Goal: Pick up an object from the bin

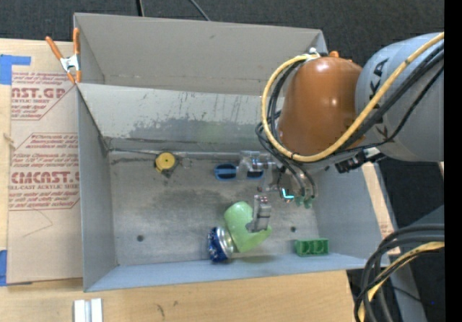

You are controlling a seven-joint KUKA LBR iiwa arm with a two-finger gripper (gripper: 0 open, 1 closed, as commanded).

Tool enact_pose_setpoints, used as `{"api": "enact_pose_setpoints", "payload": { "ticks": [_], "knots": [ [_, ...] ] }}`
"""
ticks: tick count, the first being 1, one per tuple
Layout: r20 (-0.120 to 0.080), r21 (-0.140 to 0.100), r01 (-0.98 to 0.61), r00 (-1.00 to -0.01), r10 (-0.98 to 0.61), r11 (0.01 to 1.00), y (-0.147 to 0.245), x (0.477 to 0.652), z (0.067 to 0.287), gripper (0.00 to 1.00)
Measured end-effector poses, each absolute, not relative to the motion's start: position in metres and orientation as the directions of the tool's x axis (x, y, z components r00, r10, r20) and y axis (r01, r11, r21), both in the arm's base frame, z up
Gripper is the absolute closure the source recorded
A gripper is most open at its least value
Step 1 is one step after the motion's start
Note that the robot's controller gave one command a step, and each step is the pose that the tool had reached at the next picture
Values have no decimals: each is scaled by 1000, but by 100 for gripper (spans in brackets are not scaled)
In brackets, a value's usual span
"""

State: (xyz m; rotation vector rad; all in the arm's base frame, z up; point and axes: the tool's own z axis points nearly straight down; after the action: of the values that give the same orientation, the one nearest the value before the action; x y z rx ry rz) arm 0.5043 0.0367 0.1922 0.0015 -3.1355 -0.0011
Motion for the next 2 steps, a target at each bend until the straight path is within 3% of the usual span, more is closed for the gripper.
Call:
{"api": "enact_pose_setpoints", "payload": {
  "ticks": [1,2],
  "knots": [
    [-11,-1,-215,-976,-215,977,23,484,71,0],
    [-5,0,-418,-908,-418,908,35,490,71,0]
  ]
}}
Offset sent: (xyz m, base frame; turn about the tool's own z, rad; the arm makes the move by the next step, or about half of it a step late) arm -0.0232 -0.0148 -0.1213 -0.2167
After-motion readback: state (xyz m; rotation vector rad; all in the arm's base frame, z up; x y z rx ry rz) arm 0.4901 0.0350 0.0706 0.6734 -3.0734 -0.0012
